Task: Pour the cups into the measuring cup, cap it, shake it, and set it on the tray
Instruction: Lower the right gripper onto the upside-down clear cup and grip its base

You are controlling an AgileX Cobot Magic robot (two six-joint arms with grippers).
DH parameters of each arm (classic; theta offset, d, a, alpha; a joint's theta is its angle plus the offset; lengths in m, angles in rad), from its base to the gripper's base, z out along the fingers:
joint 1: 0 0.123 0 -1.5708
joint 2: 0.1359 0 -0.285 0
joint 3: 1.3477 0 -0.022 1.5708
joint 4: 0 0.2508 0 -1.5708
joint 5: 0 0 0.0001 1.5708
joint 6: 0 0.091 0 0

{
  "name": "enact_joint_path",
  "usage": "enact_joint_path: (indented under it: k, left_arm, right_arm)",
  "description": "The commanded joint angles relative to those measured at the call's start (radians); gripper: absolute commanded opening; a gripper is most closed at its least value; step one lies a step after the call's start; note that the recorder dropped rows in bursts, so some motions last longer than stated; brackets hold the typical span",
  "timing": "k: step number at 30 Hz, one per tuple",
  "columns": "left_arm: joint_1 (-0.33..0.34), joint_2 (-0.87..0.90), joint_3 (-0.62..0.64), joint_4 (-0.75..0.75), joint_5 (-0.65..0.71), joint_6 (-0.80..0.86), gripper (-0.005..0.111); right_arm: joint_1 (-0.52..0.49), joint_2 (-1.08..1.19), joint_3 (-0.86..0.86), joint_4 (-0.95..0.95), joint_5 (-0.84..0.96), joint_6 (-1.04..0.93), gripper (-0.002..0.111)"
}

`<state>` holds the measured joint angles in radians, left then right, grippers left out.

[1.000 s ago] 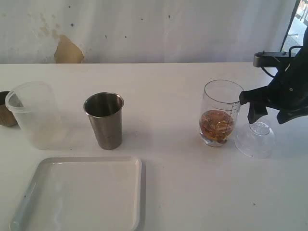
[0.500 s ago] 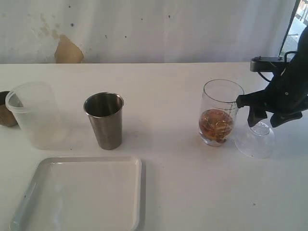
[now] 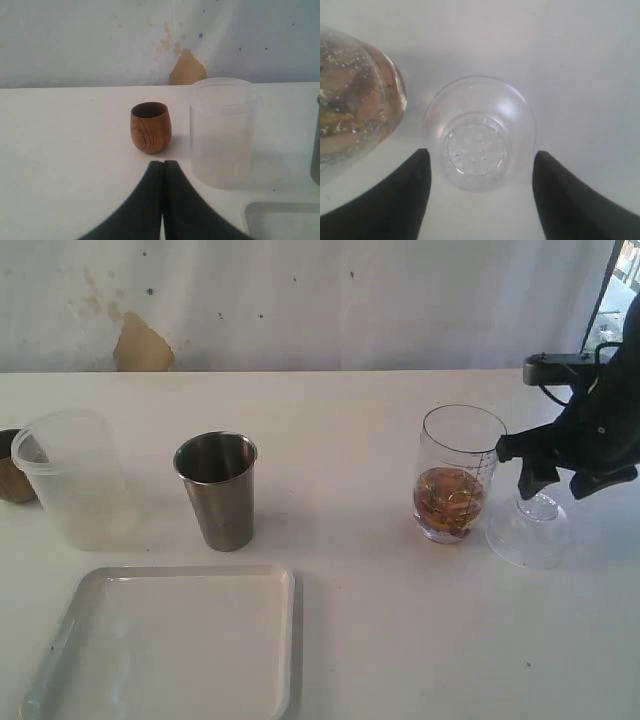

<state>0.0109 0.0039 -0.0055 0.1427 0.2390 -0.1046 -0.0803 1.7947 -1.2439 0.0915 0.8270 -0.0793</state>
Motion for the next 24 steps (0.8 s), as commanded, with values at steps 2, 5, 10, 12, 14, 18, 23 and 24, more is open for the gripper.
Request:
enact_joint_path:
  k: [2,5,10,12,14,18,23,24]
  left_arm:
    - [0.004,-0.004,0.006,0.003,-0.002,-0.001,0.000]
    - [0.004,-0.004,0.006,0.003,-0.002,-0.001,0.000]
    - [0.004,-0.004,0.006,0.003,-0.002,-0.001,0.000]
    - [0.004,-0.004,0.006,0.003,-0.002,-0.001,0.000]
    - [0.004,-0.004,0.006,0.003,-0.002,-0.001,0.000]
    - [0.004,-0.004,0.006,0.003,-0.002,-0.001,0.000]
    - [0.004,-0.004,0.006,0.003,-0.002,-0.001,0.000]
    - [0.004,-0.004,0.006,0.003,-0.002,-0.001,0.000]
  right_arm:
    - [-0.008,-0.059,-0.020,-0.011,0.022,-0.042,0.056]
    - [-0.008,-0.076,-0.024,-0.013,0.069,-0.120,0.056]
    - [-0.008,-0.083,-0.024,-0.033,0.138,-0.239,0.056]
    - [-0.008,-0.083,-0.023,-0.033,0.136,-0.243,0.055]
    - [-0.008,-0.078,-0.021,-0.033,0.141,-0.264,0.055]
    - [-0.008,-0.075,0.002,0.023,0.144,-0.383,0.055]
    - [-0.008,-0.075,0.024,0.001,0.120,-0.498,0.056]
    - [-0.008,-0.075,0.026,-0.026,0.122,-0.503,0.056]
